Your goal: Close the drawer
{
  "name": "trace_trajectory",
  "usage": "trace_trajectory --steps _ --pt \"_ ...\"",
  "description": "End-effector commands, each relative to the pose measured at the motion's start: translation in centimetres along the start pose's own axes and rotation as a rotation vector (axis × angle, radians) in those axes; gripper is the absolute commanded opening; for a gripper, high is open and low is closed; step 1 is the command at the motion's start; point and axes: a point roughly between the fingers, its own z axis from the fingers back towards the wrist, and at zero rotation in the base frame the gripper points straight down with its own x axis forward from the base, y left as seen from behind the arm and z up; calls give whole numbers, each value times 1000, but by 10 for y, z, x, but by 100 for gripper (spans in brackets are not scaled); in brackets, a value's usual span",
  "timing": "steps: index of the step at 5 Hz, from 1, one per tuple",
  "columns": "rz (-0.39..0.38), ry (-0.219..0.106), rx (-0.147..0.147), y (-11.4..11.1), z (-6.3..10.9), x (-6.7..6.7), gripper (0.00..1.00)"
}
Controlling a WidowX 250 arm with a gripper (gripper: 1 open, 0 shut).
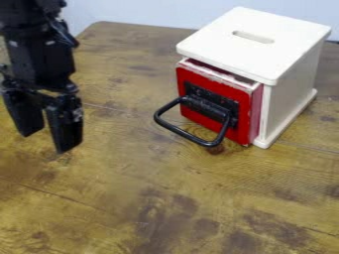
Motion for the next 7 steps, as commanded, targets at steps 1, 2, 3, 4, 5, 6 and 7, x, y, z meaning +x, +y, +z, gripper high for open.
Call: trace_trajectory --steps 1,2,3,4,5,6,7 --pt "-2 -65 36 -4 15 2 100" --pt "-2 -57 44 -7 15 0 100" --pt "1 -57 56 -7 16 -4 100" --pt "58 -54 56 -2 13 -9 100" --pt "115 -57 53 6 10 -14 100" --pt "123 -53 50 11 -1 -21 100" --pt "111 -69 47 20 -7 -25 100"
